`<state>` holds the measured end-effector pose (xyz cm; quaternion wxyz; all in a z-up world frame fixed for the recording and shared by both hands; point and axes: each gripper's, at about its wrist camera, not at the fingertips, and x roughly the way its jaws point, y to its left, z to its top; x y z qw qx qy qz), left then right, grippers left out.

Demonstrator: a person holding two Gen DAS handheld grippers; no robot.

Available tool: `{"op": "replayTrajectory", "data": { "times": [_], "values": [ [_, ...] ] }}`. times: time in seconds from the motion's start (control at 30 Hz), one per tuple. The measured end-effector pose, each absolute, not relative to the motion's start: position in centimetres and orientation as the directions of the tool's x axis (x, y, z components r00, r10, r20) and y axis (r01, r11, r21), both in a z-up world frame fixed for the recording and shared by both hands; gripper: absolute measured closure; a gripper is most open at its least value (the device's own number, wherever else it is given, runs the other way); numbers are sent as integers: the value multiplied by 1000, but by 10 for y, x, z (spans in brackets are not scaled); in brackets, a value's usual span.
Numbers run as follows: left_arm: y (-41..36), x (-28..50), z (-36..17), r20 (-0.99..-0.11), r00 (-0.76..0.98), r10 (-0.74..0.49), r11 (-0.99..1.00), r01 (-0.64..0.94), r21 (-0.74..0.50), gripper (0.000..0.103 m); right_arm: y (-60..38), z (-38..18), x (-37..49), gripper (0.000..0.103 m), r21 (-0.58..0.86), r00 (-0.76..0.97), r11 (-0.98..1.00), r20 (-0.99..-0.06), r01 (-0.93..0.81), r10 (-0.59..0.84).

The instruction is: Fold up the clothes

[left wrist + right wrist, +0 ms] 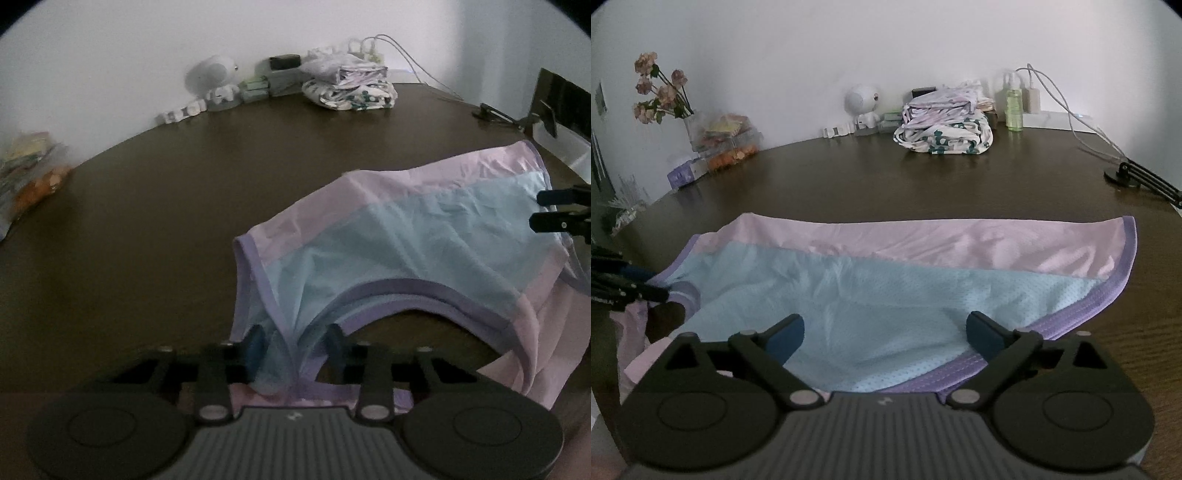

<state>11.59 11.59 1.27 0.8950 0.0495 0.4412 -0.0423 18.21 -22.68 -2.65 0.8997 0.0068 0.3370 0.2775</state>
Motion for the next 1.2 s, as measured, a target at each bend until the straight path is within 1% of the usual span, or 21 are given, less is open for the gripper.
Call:
{"op": "replayTrajectory", "data": {
  "times": [0.03,0.07,0.33,0.43,0.5,0.53,0.57,0.6,0.63,0.67,0.7,0.8,0.83,0.87,0.93,1.0,1.07,1.1,1.13,1.17,1.2],
  "values": [
    [121,116,14,-798,600,-51,993,119,26,97,-226,-27,182,6,194,619,847,-605,-495,500],
    [126,116,15,-802,594,-70,993,118,1,100,-225,-27,182,6,189,620,848,-608,-495,497],
    [168,118,23,-812,540,-223,975,102,-199,102,-222,-26,182,5,171,620,852,-618,-494,484],
    [180,118,23,-822,526,-220,975,84,-207,101,-220,-26,182,5,164,621,855,-622,-492,477],
    [186,121,22,-823,532,-197,978,52,-200,100,-219,-27,182,4,157,623,857,-624,-492,472],
    [186,122,23,-817,544,-192,978,41,-203,94,-218,-27,182,4,155,624,857,-624,-491,470],
    [187,123,23,-810,556,-188,978,31,-206,90,-218,-27,182,4,153,625,858,-625,-491,469],
    [188,124,24,-802,568,-183,978,20,-209,77,-218,-27,182,3,150,625,858,-625,-491,468],
    [186,124,27,-789,588,-176,979,19,-204,60,-218,-27,182,3,149,624,858,-626,-492,467],
    [183,124,30,-774,609,-170,980,24,-196,54,-218,-27,183,3,149,624,857,-627,-493,467],
    [176,123,35,-760,629,-165,983,40,-180,49,-219,-27,183,3,150,623,857,-627,-494,468],
    [150,124,45,-726,665,-176,984,113,-136,44,-221,-26,185,4,168,617,855,-626,-491,477],
    [138,127,47,-721,669,-180,983,141,-115,44,-223,-24,185,5,182,620,855,-618,-487,484],
    [126,130,49,-717,672,-184,981,169,-94,44,-226,-22,185,6,192,625,854,-608,-484,491],
    [106,140,46,-707,693,-141,982,189,-11,45,-229,-14,183,7,191,645,852,-579,-488,499],
    [91,154,40,-699,708,-99,978,197,61,46,-227,-5,183,7,144,669,859,-569,-491,478],
    [83,171,30,-695,716,-59,974,195,118,55,-224,2,190,7,86,691,869,-571,-487,444],
    [79,179,25,-692,721,-39,970,194,146,65,-223,5,195,7,61,701,873,-571,-484,428],
    [79,185,20,-705,707,-49,972,196,129,71,-222,7,203,7,47,706,877,-574,-478,415],
    [79,190,15,-720,692,-62,974,199,108,74,-222,7,212,7,37,710,882,-579,-469,402],
    [80,195,10,-733,676,-74,976,201,86,79,-224,5,223,8,38,707,890,-592,-454,386]
  ]
}}
